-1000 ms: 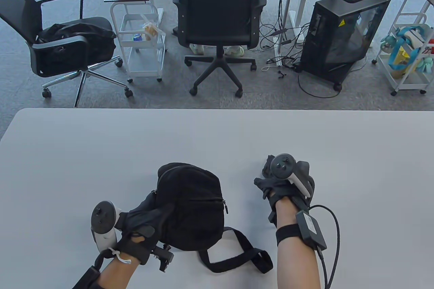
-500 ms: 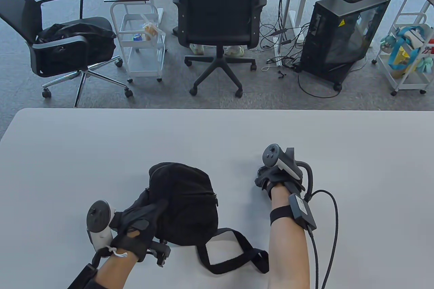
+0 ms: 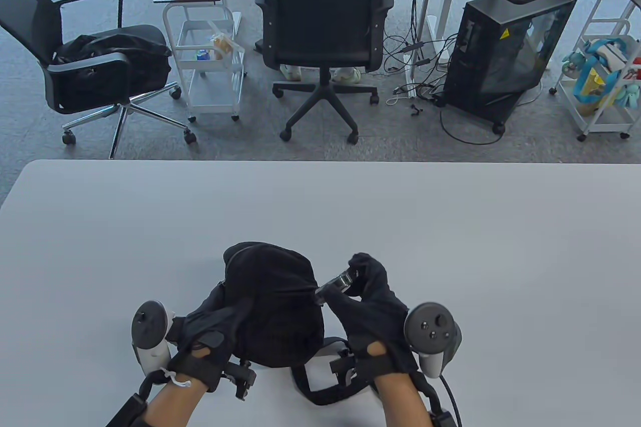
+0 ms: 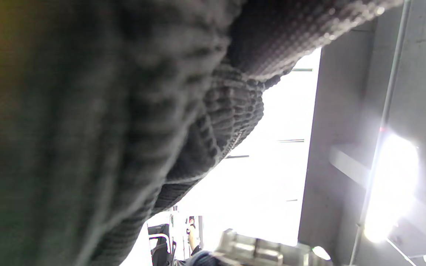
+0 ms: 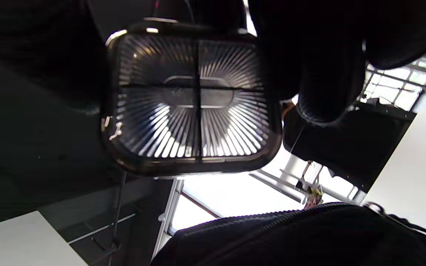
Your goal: Put medicine box into the backpack's small front pocket
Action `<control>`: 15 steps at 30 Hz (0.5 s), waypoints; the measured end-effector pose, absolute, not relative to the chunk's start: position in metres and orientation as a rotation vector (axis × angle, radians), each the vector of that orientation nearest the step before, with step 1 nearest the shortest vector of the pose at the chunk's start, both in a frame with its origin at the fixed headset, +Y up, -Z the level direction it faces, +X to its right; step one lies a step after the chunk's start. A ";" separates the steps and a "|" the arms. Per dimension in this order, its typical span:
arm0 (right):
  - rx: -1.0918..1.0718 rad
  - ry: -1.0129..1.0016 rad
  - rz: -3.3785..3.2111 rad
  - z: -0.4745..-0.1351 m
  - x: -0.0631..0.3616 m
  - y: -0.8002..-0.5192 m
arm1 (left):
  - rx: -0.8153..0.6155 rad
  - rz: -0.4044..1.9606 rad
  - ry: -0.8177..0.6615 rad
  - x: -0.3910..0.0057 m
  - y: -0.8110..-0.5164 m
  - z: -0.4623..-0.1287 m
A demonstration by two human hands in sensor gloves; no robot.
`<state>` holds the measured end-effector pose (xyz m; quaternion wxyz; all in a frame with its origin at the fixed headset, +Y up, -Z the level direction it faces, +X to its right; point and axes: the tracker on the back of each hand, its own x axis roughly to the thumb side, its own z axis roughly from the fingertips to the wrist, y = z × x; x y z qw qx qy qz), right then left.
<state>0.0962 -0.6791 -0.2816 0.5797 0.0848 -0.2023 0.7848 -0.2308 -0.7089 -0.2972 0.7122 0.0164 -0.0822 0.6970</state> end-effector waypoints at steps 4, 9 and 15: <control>0.162 -0.411 1.841 -0.281 0.090 -0.684 | 0.030 1.513 -0.263 -0.222 -0.705 -0.296; 0.114 -0.423 1.847 -0.282 0.084 -0.683 | 0.037 1.442 -0.335 -0.211 -0.700 -0.293; 0.125 -0.472 2.063 -0.279 0.079 -0.679 | 0.063 1.369 -0.396 -0.203 -0.696 -0.288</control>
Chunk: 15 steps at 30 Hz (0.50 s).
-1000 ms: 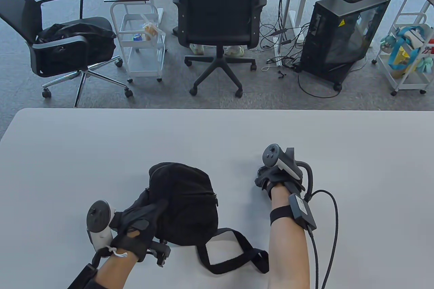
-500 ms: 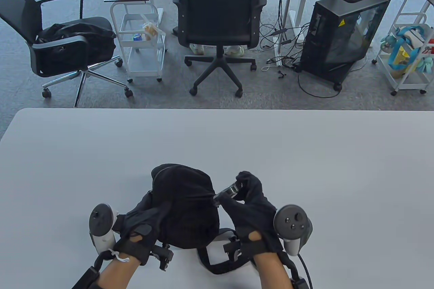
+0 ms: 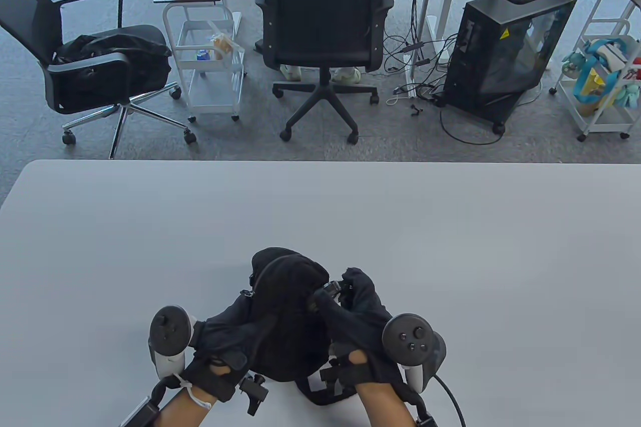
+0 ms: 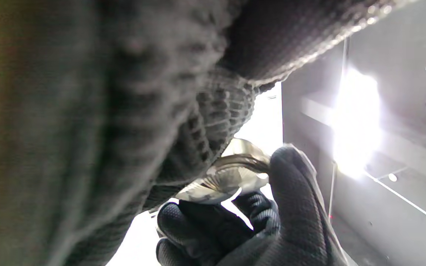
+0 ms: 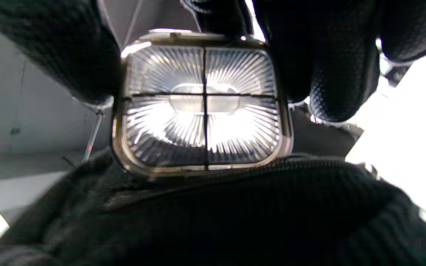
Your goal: Put medicine box into the backpack's small front pocket
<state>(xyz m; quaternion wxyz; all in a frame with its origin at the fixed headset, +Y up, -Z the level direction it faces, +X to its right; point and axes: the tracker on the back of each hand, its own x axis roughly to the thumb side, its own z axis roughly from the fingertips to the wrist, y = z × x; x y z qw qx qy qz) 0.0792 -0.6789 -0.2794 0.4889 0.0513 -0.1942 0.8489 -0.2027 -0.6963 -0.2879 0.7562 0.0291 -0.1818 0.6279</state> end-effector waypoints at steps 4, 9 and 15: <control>0.166 -0.522 2.237 -0.277 0.073 -0.673 | 0.060 1.376 -0.414 -0.202 -0.696 -0.287; 0.227 -0.411 2.303 -0.278 0.067 -0.672 | 0.076 1.372 -0.403 -0.203 -0.697 -0.288; 0.304 -0.239 2.316 -0.282 0.060 -0.679 | 0.104 1.388 -0.393 -0.203 -0.697 -0.287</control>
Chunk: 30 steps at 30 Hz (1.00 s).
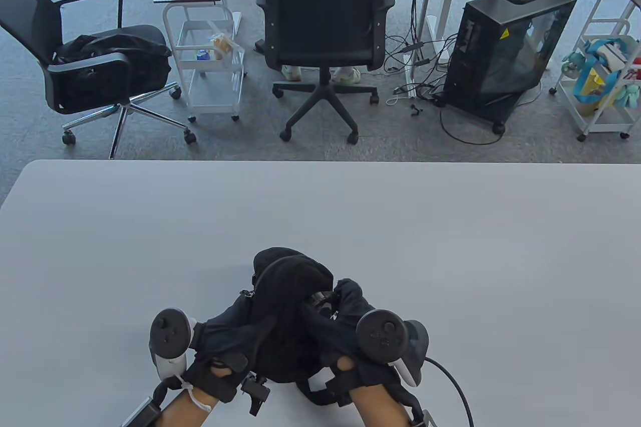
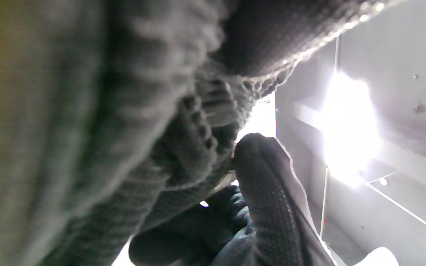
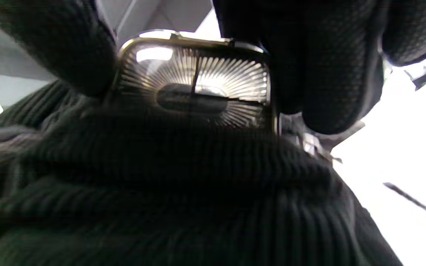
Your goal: Put medicine box into the backpack's small front pocket
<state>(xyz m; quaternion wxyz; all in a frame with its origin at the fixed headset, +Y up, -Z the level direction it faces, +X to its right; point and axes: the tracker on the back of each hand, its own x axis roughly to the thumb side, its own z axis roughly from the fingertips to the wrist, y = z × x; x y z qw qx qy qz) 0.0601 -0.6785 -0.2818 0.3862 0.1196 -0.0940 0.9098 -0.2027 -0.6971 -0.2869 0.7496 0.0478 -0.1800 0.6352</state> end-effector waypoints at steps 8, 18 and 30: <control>0.418 -0.181 2.214 -0.285 0.055 -0.685 | 0.128 1.446 -0.342 -0.212 -0.699 -0.290; 0.125 -0.083 1.750 -0.296 0.086 -0.713 | 0.103 1.836 -0.316 -0.239 -0.695 -0.301; 0.381 0.655 1.028 -0.302 0.042 -0.757 | -0.101 2.046 -0.491 -0.233 -0.693 -0.306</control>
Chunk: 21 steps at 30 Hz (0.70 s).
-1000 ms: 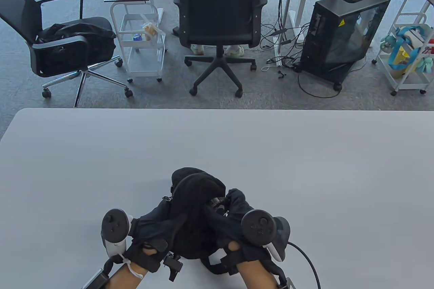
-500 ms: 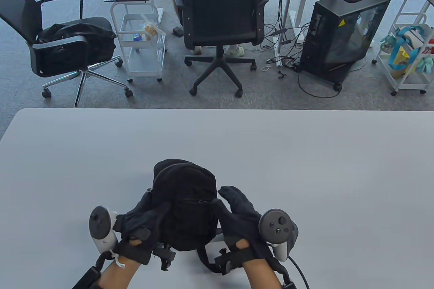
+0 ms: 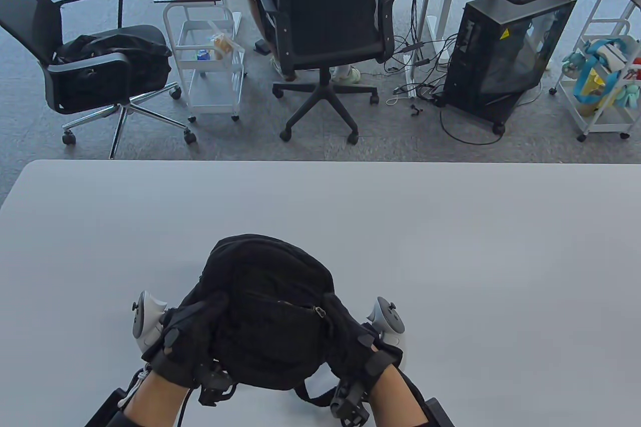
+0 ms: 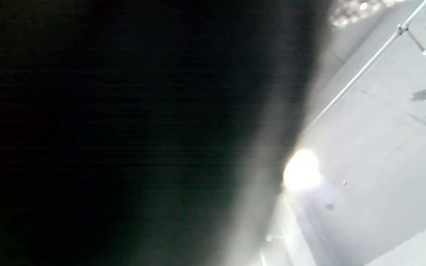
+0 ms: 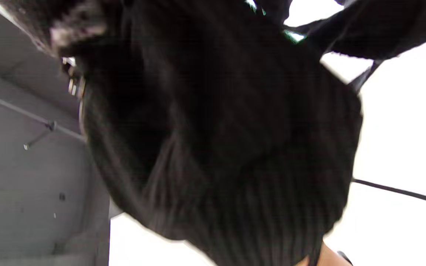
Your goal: Put medicine box into the backpack's small front pocket
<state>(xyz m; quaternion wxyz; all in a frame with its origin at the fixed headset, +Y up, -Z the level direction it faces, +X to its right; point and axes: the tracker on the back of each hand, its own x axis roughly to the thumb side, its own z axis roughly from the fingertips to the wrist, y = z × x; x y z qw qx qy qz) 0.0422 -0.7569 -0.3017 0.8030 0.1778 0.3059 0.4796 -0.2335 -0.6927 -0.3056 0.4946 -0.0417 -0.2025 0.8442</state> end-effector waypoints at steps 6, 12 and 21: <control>0.374 0.502 0.939 -0.305 0.047 -0.743 | 0.022 1.841 -0.336 -0.251 -0.698 -0.311; 0.335 0.298 1.106 -0.304 0.059 -0.728 | 0.100 1.643 -0.169 -0.264 -0.701 -0.309; 0.212 -0.055 1.433 -0.296 0.075 -0.712 | 0.232 1.376 -0.257 -0.254 -0.675 -0.293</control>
